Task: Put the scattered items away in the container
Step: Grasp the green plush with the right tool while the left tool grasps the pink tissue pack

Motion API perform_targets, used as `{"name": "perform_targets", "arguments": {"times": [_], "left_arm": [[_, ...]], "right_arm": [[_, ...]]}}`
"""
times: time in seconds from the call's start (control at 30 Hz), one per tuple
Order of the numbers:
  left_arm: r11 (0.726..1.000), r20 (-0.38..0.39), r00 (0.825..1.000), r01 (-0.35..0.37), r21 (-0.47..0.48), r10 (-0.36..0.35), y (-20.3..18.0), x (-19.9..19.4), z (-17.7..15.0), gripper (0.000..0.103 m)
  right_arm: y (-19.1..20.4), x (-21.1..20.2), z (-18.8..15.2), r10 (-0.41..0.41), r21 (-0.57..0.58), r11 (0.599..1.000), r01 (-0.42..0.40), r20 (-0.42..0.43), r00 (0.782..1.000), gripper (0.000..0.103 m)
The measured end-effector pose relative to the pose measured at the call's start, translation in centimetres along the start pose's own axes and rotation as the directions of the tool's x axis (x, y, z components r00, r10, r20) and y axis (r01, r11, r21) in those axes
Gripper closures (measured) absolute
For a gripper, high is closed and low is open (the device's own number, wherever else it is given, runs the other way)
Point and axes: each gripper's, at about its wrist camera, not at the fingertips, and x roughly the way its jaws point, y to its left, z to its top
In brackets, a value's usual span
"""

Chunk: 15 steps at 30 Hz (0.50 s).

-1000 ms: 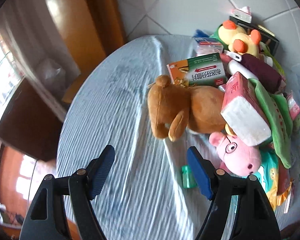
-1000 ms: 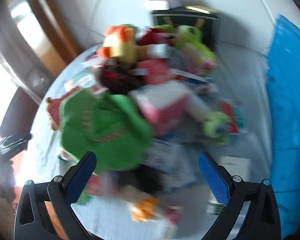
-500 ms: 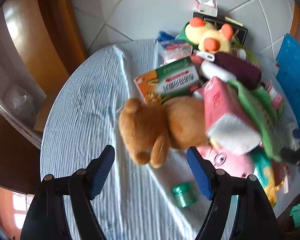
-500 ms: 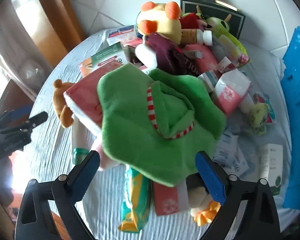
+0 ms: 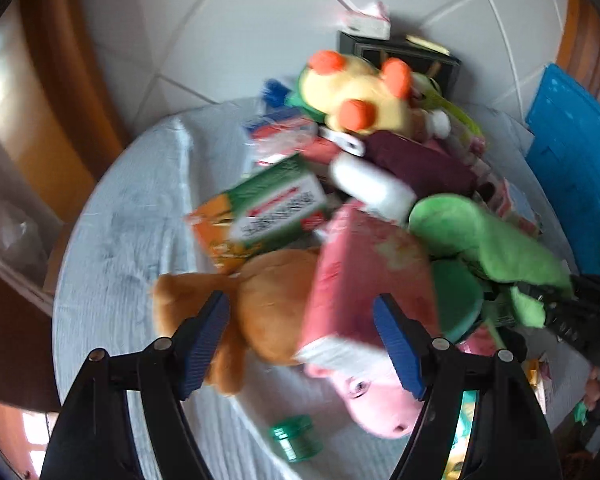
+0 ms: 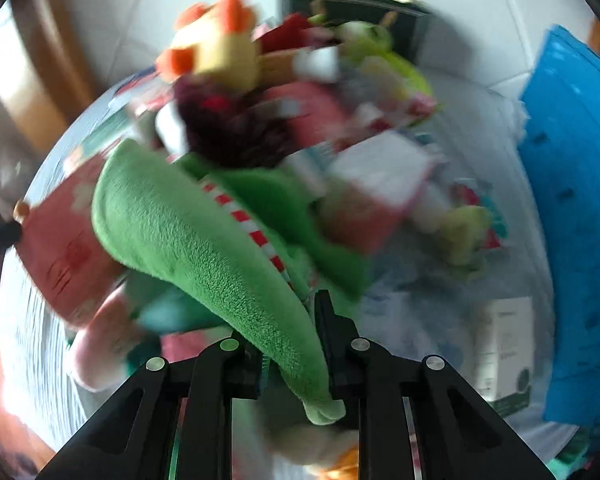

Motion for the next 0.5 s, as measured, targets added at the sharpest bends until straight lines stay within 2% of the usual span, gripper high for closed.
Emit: {"name": "perform_targets", "arguments": {"times": [0.1, 0.3, 0.33, 0.37, 0.4, 0.5], "left_arm": [[0.999, -0.042, 0.999, 0.019, 0.045, -0.017, -2.0, 1.1, 0.7, 0.029], [0.986, -0.088, 0.996, -0.006, 0.167, 0.021, -5.1, 2.2, 1.2, 0.028], [0.983, -0.101, 0.994, -0.01, 0.184, 0.029, -5.5, 2.5, 1.3, 0.023], [0.981, -0.111, 0.993, -0.014, 0.192, 0.036, -5.8, 2.8, 1.3, 0.011], [0.98, -0.123, 0.992, -0.015, 0.197, 0.04, -6.0, 3.2, 1.3, 0.006], [0.977, -0.174, 0.982, -0.031, 0.209, 0.069, -6.5, 5.0, 1.0, 0.006]], "right_arm": [[-0.9, -0.3, -0.2, 0.012, 0.011, 1.0, -0.012, 0.0, 1.0, 0.082], [-1.0, 0.3, -0.3, 0.056, 0.01, 0.998, -0.055, -0.011, 0.998, 0.082], [-0.9, 0.3, -0.4, 0.061, 0.007, 0.998, -0.061, -0.01, 0.998, 0.082], [-0.8, 0.3, -0.5, 0.065, 0.007, 0.998, -0.065, -0.011, 0.998, 0.082], [-0.8, 0.3, -0.6, 0.072, 0.008, 0.997, -0.072, -0.012, 0.997, 0.082], [-0.8, 0.7, -0.8, 0.084, 0.009, 0.996, -0.084, -0.019, 0.996, 0.078]]}}
